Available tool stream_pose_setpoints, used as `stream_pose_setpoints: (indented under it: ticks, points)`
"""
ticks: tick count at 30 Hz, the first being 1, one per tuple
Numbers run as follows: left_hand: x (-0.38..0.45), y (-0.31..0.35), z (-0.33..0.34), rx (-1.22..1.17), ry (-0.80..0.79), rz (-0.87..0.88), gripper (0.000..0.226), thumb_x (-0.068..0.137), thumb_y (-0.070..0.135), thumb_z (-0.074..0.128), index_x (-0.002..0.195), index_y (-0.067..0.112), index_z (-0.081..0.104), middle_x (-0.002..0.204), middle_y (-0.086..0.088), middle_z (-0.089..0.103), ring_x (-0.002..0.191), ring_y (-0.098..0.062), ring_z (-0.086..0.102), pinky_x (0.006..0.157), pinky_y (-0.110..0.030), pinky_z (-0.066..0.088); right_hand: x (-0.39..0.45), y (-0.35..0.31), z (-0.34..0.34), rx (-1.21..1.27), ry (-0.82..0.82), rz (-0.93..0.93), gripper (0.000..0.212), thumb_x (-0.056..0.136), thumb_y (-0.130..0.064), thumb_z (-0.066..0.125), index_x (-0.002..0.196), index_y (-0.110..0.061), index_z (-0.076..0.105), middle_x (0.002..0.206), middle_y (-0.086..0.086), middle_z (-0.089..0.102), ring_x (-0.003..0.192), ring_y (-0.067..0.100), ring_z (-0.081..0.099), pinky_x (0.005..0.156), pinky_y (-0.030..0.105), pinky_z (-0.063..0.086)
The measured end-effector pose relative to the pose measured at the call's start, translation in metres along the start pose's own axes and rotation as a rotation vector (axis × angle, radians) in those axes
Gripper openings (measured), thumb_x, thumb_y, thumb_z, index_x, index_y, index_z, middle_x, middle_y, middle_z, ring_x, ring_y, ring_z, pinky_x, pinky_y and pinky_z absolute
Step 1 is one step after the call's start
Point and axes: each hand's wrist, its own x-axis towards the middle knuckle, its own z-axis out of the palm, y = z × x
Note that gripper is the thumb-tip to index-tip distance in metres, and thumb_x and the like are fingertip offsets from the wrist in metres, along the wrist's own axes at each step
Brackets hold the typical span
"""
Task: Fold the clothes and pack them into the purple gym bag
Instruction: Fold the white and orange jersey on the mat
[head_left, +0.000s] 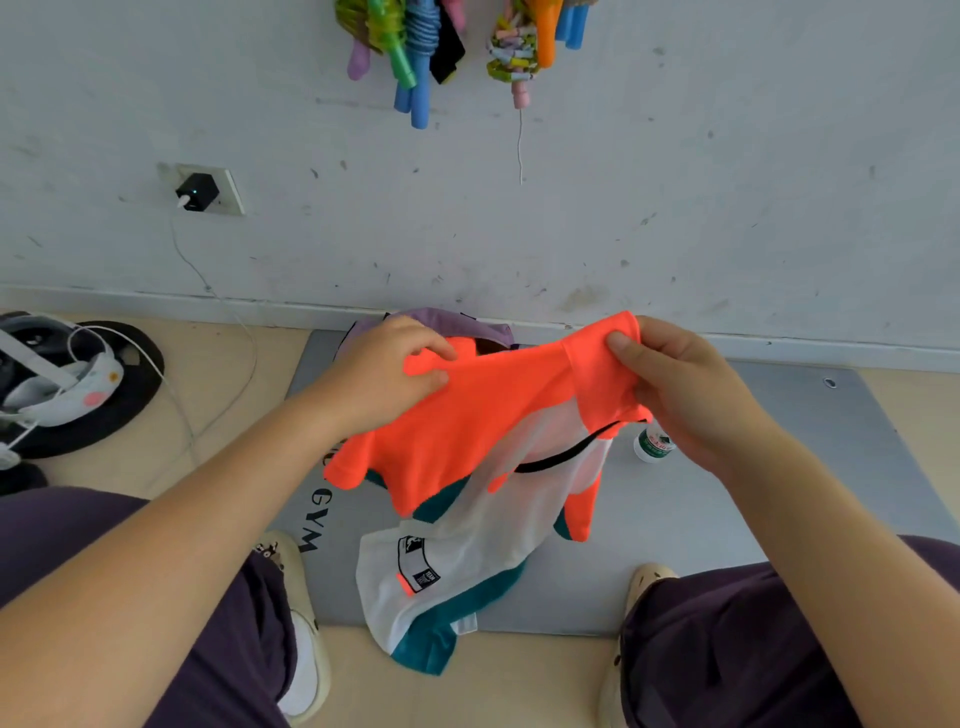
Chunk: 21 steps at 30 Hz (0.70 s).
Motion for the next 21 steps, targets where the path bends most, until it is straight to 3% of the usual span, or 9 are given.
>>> stream_pose_setpoints:
  ticks: [2, 4, 6, 11, 16, 21]
  points:
    - [-0.005, 0.011, 0.007, -0.147, -0.085, 0.009, 0.024, 0.087, 0.024, 0.072, 0.108, 0.035, 0.067, 0.103, 0.028, 0.064, 0.106, 0.004, 0.057, 0.095, -0.018, 0.042, -0.003, 0.002, 0.009, -0.009, -0.070, 0.000, 0.023, 0.098, -0.020, 0.054, 0.107, -0.007, 0.069, 0.109, 0.028, 0.066, 0.096, 0.028, 0.060, 0.084, 0.047, 0.041]
    - [-0.009, 0.025, 0.018, -0.325, -0.148, 0.053, 0.024, 0.087, 0.024, 0.073, 0.107, 0.036, 0.067, 0.106, 0.027, 0.067, 0.104, 0.009, 0.059, 0.091, -0.010, 0.043, -0.006, 0.002, 0.018, -0.006, -0.123, 0.000, 0.024, 0.095, -0.025, 0.056, 0.108, -0.011, 0.070, 0.105, 0.023, 0.068, 0.093, 0.025, 0.061, 0.081, 0.042, 0.043]
    - [-0.012, 0.032, 0.029, -0.378, -0.078, 0.093, 0.022, 0.086, 0.018, 0.074, 0.100, 0.032, 0.068, 0.097, 0.020, 0.071, 0.096, 0.005, 0.064, 0.088, -0.010, 0.045, -0.008, 0.001, 0.024, 0.012, -0.155, 0.002, 0.026, 0.091, -0.030, 0.057, 0.108, -0.014, 0.071, 0.099, 0.011, 0.072, 0.090, 0.019, 0.064, 0.077, 0.035, 0.047]
    - [-0.013, 0.032, 0.035, -0.295, 0.141, 0.063, 0.015, 0.087, 0.014, 0.072, 0.087, 0.030, 0.072, 0.085, 0.013, 0.073, 0.082, 0.000, 0.065, 0.076, -0.019, 0.049, -0.007, 0.000, 0.024, 0.031, -0.134, 0.009, 0.025, 0.095, -0.027, 0.054, 0.111, -0.017, 0.071, 0.108, 0.010, 0.071, 0.097, 0.022, 0.063, 0.086, 0.042, 0.043]
    - [-0.012, 0.031, 0.036, -0.249, 0.058, 0.068, 0.019, 0.087, 0.012, 0.070, 0.086, 0.031, 0.069, 0.087, 0.016, 0.070, 0.081, 0.012, 0.059, 0.077, -0.004, 0.039, -0.008, -0.001, 0.022, 0.039, -0.129, 0.014, 0.025, 0.093, -0.029, 0.056, 0.110, -0.018, 0.071, 0.109, 0.011, 0.071, 0.099, 0.022, 0.064, 0.088, 0.043, 0.044]
    - [-0.005, 0.031, 0.019, -0.676, 0.004, -0.093, 0.027, 0.099, 0.008, 0.051, 0.083, 0.025, 0.064, 0.074, 0.018, 0.062, 0.073, 0.000, 0.053, 0.073, -0.016, 0.042, -0.006, -0.003, 0.018, -0.052, -0.041, -0.002, 0.021, 0.100, -0.021, 0.052, 0.108, -0.022, 0.072, 0.105, 0.010, 0.072, 0.094, 0.022, 0.063, 0.086, 0.044, 0.045]
